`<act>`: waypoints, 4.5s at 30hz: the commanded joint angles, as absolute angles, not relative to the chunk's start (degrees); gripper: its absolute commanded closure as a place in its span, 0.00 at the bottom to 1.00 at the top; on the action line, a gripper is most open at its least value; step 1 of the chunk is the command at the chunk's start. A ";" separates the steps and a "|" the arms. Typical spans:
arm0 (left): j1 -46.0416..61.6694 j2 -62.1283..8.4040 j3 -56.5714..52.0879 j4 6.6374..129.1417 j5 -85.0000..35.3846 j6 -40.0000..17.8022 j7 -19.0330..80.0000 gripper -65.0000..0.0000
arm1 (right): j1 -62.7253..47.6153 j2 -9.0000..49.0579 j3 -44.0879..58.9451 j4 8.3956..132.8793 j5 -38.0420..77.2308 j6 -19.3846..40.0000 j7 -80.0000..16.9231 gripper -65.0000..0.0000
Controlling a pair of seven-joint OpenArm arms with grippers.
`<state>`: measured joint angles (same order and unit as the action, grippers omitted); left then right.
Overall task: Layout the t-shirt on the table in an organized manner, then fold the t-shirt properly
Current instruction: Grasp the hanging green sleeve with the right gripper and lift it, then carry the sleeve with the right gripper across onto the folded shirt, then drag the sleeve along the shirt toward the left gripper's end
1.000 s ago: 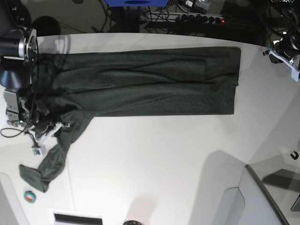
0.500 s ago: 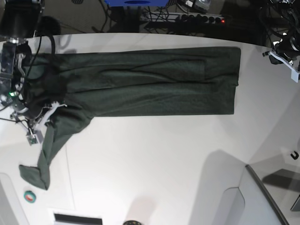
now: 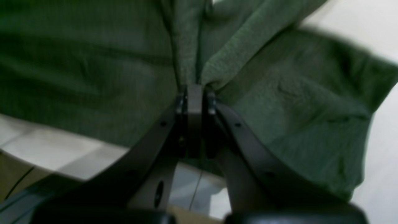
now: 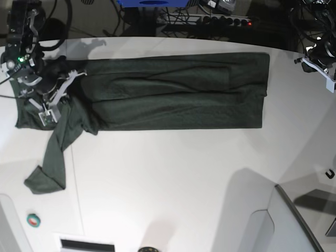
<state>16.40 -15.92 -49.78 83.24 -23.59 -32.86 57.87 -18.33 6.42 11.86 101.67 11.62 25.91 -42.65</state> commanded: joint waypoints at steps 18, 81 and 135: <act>16.57 -17.27 -50.07 84.09 -23.96 -32.84 57.19 1.00 | -18.59 5.58 12.44 106.33 12.00 25.63 -41.63 0.58; 20.44 -17.27 -50.15 79.78 -23.96 -32.84 49.98 1.00 | 10.33 1.01 13.23 80.31 -12.26 26.33 -38.55 1.00; 22.20 -17.19 -50.15 79.69 -23.96 -32.84 49.98 1.00 | 19.21 -7.52 -12.62 60.97 11.47 28.09 -38.64 0.64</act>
<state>21.63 -16.05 -49.69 78.94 -23.88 -32.86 50.52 18.31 -6.94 -12.43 60.14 10.92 27.77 -38.87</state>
